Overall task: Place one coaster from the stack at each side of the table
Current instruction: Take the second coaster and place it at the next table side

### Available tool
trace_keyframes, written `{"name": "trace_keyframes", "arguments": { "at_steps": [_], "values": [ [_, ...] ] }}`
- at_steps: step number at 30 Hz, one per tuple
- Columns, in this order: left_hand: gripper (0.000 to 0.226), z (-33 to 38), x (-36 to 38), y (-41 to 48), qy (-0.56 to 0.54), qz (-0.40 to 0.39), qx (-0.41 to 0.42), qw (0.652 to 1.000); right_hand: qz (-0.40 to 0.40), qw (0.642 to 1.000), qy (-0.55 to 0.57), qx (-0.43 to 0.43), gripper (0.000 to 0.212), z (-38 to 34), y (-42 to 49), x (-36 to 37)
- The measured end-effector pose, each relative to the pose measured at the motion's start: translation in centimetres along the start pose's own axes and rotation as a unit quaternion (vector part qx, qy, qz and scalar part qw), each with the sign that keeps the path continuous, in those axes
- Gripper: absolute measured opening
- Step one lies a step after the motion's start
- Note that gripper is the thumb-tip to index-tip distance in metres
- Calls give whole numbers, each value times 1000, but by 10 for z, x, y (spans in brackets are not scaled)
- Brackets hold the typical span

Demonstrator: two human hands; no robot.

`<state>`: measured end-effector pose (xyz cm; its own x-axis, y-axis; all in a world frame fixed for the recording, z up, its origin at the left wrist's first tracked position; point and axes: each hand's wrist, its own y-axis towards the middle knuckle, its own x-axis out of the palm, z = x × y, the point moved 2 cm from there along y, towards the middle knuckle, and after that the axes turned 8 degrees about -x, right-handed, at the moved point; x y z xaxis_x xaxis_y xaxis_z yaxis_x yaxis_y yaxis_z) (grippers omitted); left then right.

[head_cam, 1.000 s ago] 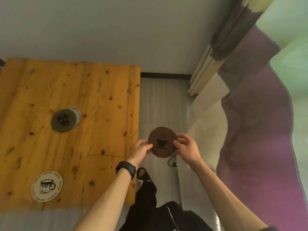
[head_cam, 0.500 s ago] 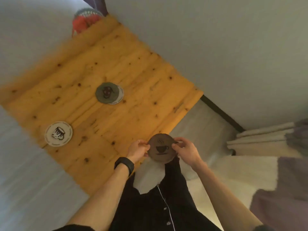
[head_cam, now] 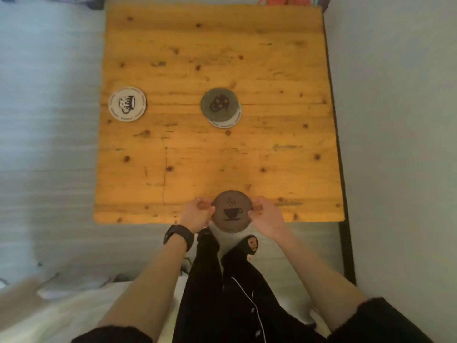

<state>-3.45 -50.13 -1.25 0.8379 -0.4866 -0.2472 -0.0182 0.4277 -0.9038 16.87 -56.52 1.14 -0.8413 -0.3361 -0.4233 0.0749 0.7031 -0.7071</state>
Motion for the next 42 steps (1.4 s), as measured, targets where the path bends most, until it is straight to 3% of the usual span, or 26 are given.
{"name": "trace_keyframes", "arguments": {
  "at_steps": [6, 11, 19, 34, 38, 42],
  "values": [
    [8, 1, 7, 33, -6, 83, 34, 996, 47, 998, -33, -36, 38, 4, 49, -2],
    [21, 23, 5, 53, 51, 164, 76, 982, 113, 990, -33, -71, 34, 5, 79, 0],
    [19, 19, 8, 46, 63, 196, 116, 972, 148, 986, -31, -71, 30, 14, 74, 15],
    [15, 16, 4, 51, 44, 210, 112, 970, 212, 975, 1, -67, 28, 8, 71, 30],
    [13, 15, 3, 50, 75, 216, 122, 966, 217, 974, -16, -70, 29, 8, 73, 33],
    [29, 12, 10, 44, 181, 254, 150, 938, 210, 970, -49, -116, 34, 10, 69, 36]
  ]
}}
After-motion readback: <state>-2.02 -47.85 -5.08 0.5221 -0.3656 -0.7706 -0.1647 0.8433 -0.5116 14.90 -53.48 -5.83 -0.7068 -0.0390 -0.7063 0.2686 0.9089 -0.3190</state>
